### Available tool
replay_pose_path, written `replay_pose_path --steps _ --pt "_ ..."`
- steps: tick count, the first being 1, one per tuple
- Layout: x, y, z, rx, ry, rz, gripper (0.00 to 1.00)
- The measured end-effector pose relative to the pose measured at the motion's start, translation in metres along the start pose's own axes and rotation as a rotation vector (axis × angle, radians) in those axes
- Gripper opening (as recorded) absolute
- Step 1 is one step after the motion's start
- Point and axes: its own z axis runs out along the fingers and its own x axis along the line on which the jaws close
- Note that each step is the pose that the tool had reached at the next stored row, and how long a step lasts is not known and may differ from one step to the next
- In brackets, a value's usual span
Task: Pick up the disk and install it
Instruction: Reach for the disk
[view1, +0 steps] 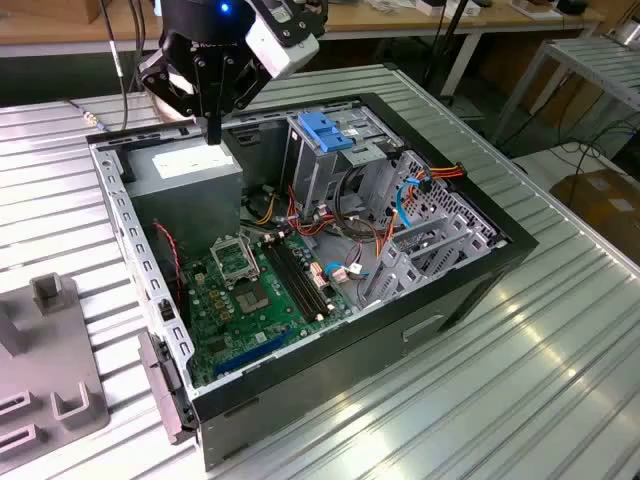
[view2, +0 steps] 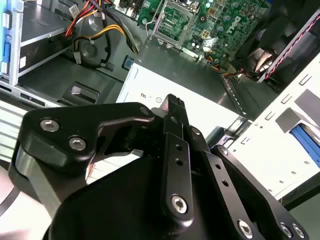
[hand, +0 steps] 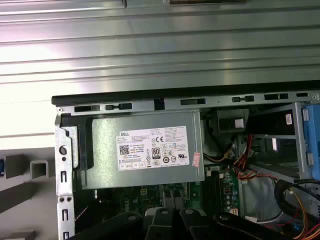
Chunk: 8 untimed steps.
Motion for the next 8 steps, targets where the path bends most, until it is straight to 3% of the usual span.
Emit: replay_pose_path --steps 8 --pt "0.0025 -0.0002 0.0 -0.0001 0.0 0.0 0.1"
